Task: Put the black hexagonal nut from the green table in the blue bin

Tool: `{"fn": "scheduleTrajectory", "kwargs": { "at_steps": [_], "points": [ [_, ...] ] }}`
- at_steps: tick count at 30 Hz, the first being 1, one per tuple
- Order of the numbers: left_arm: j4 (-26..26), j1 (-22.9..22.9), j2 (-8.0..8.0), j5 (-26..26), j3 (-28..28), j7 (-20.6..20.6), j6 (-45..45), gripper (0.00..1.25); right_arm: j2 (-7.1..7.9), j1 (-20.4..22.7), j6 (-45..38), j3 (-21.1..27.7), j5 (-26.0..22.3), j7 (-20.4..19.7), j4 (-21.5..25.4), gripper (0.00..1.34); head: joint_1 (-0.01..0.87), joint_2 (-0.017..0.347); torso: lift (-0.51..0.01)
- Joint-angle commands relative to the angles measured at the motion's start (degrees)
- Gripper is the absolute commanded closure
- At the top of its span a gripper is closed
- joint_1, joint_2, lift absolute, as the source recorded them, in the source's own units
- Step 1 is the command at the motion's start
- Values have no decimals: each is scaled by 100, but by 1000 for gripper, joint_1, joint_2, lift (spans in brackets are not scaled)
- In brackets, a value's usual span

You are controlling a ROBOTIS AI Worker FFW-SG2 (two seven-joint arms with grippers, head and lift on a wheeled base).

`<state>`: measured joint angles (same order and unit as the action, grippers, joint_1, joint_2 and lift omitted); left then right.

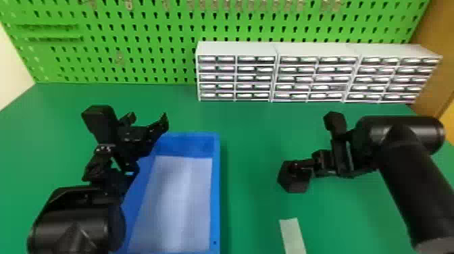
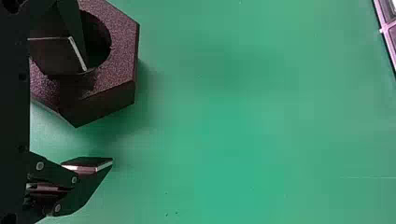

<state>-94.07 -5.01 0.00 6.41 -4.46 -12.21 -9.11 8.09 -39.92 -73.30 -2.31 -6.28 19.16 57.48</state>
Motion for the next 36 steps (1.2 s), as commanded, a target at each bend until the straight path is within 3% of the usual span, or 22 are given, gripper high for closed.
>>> {"fn": "scheduleTrajectory", "kwargs": {
  "at_steps": [1, 31, 34, 36],
  "points": [
    [3, 0, 15, 0, -19, 0, 14, 329, 0, 1, 0, 3, 4, 0, 0, 536, 686, 51, -97],
    [3, 26, 15, -44, -46, 0, 14, 329, 18, -43, -44, -76, 48, 0, 0, 406, 686, 51, -97],
    [3, 18, 15, -44, -55, 0, 32, 329, 9, -25, -35, -41, 65, 9, -9, 455, 686, 51, -97],
    [-6, 18, 15, -44, -46, 0, 32, 329, -9, -7, -26, 21, 92, 9, -9, 604, 686, 51, -97]
  ]
}}
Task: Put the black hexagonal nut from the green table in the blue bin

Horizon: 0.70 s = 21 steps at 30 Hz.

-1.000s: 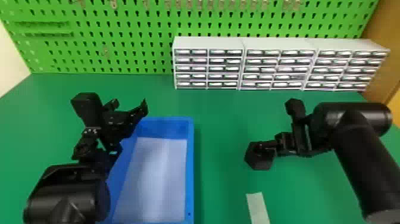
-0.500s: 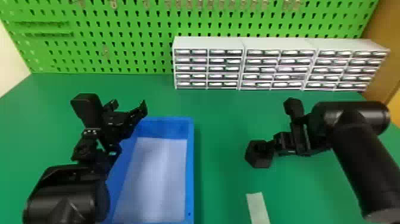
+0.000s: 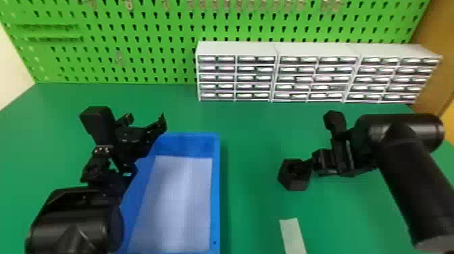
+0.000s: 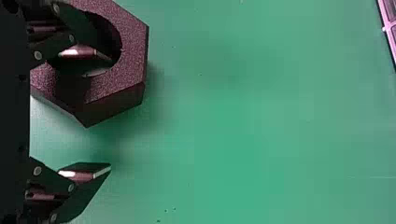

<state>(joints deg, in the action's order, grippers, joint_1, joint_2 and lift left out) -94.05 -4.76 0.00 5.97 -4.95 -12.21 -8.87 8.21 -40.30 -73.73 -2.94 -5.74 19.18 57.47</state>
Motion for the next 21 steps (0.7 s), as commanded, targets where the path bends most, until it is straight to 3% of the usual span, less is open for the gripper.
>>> {"fn": "scheduleTrajectory", "kwargs": {
  "at_steps": [1, 3, 7, 10, 21],
  "points": [
    [-8, -7, 15, 0, 3, 0, 8, 329, -30, 40, 16, 110, 56, 7, 1, 683, 686, 51, -97],
    [1, -7, 15, 0, -5, 0, 8, 329, -47, 49, 16, 145, 82, -2, -8, 829, 686, 51, -97],
    [1, -7, 15, 9, 3, 0, 8, 329, -38, 58, 7, 136, 82, 7, -8, 904, 686, 51, -97],
    [-8, -7, 15, 9, -5, 0, 8, 328, -65, 58, 16, 154, 108, -2, -8, 1055, 686, 51, -97],
    [1, 10, 15, 9, -23, 0, 17, 329, -65, 163, 210, 171, -6, 7, 185, 1078, 686, 51, -97]
  ]
}}
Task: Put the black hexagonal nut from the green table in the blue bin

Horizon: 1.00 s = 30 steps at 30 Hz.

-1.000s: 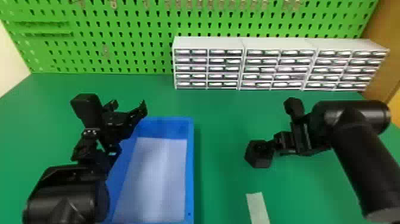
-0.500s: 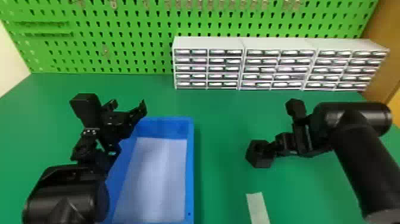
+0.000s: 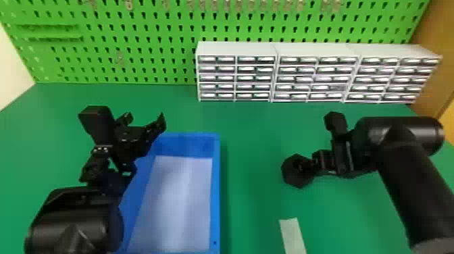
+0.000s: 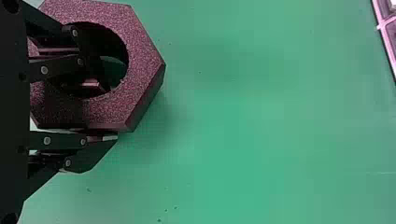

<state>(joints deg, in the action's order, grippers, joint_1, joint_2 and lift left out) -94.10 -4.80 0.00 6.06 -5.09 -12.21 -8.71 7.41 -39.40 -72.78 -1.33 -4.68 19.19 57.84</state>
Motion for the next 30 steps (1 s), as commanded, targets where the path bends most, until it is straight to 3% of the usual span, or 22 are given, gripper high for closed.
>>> {"fn": "scheduleTrajectory", "kwargs": {
  "at_steps": [1, 16, 30],
  "points": [
    [-3, 14, 15, 0, -1, 0, 1, 329, 15, 99, 141, 9, -129, -3, 210, 1078, 686, 51, -97],
    [6, 14, 15, 0, 8, 0, 1, 329, 6, 521, 246, 291, -191, -3, 1493, 1081, 686, 51, -97],
    [6, 32, 15, 0, 25, 0, -8, 329, -38, 1101, 1670, 431, -753, -3, 2363, 1081, 686, 51, -97]
  ]
}}
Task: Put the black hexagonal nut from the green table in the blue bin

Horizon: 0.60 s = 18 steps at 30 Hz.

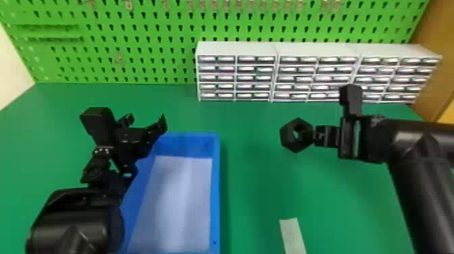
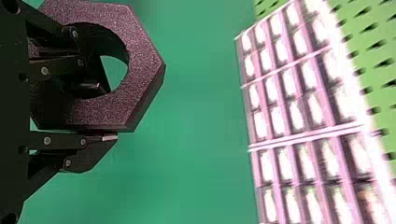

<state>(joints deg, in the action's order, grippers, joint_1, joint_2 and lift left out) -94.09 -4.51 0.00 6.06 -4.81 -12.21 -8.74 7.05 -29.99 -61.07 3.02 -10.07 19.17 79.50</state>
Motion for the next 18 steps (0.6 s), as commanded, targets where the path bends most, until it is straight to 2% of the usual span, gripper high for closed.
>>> {"fn": "scheduleTrajectory", "kwargs": {
  "at_steps": [1, 7, 14, 18],
  "points": [
    [-4, 3, 15, 0, -2, 0, 4, 329, -11, 195, 614, -4, -250, 8, 242, 1081, 686, 51, -97],
    [-4, 3, 15, 0, 6, 0, -5, 329, -37, 336, 1299, -65, -312, 8, 479, 1082, 686, 51, -97],
    [4, 12, 15, -53, 15, 0, -5, 329, 104, 380, 1941, -505, -619, 8, 699, 1082, 686, 51, -97],
    [4, 12, 15, -61, 24, 0, -5, 329, 104, 380, 2231, -663, -672, 8, 857, 1084, 686, 51, -97]
  ]
}}
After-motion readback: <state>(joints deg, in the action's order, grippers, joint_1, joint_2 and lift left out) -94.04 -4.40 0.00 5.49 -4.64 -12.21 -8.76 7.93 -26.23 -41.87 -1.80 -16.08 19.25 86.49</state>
